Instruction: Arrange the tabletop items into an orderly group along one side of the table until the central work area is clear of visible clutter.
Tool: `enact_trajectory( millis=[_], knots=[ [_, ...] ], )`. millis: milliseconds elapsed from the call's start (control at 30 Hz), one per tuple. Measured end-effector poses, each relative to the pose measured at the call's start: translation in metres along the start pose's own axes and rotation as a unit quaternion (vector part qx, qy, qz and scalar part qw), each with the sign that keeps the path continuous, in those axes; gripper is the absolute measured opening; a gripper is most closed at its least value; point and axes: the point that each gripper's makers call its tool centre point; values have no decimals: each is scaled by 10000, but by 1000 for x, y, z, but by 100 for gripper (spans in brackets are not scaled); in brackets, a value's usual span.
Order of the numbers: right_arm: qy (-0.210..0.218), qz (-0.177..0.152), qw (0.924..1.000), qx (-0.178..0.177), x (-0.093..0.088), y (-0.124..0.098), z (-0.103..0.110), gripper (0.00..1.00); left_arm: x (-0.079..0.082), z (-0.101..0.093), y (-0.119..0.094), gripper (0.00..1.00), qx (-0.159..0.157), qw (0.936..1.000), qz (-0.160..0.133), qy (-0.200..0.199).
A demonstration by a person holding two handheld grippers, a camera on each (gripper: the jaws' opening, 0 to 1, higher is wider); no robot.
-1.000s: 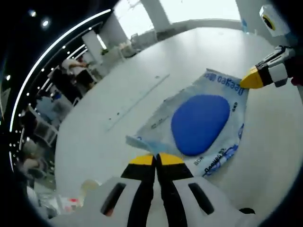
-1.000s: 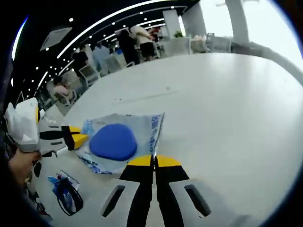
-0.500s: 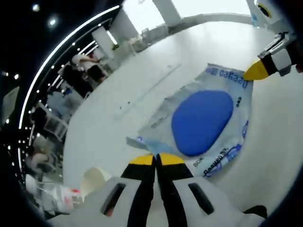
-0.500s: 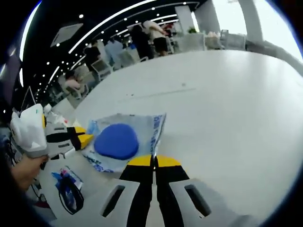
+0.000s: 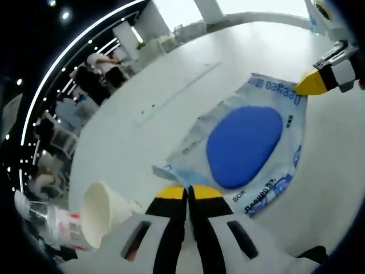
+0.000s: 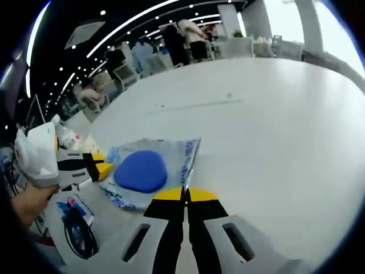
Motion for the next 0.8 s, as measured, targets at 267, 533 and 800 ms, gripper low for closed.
enact_trajectory(
  millis=[267, 533, 800],
  knots=[
    [280, -98, 9995, -103, -2, 3, -3, 2, 3, 4, 2, 1, 162, 9998, -53, -77],
    [337, -66, 9992, -209, -11, 5, -6, 3, 5, 4, 0, 4, 409, 9991, -53, 57],
    [254, -98, 9995, -176, -10, 3, -8, 5, 10, 11, -13, 15, 590, 9979, -168, 211]
  ],
)
Point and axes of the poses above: the point that each gripper's makers call its tool centre point, and the gripper's own axes: y roughly forward along the fingers, z roughly to its left, x roughly out of its top, and after that the axes turned 1 degree about x, right-handed
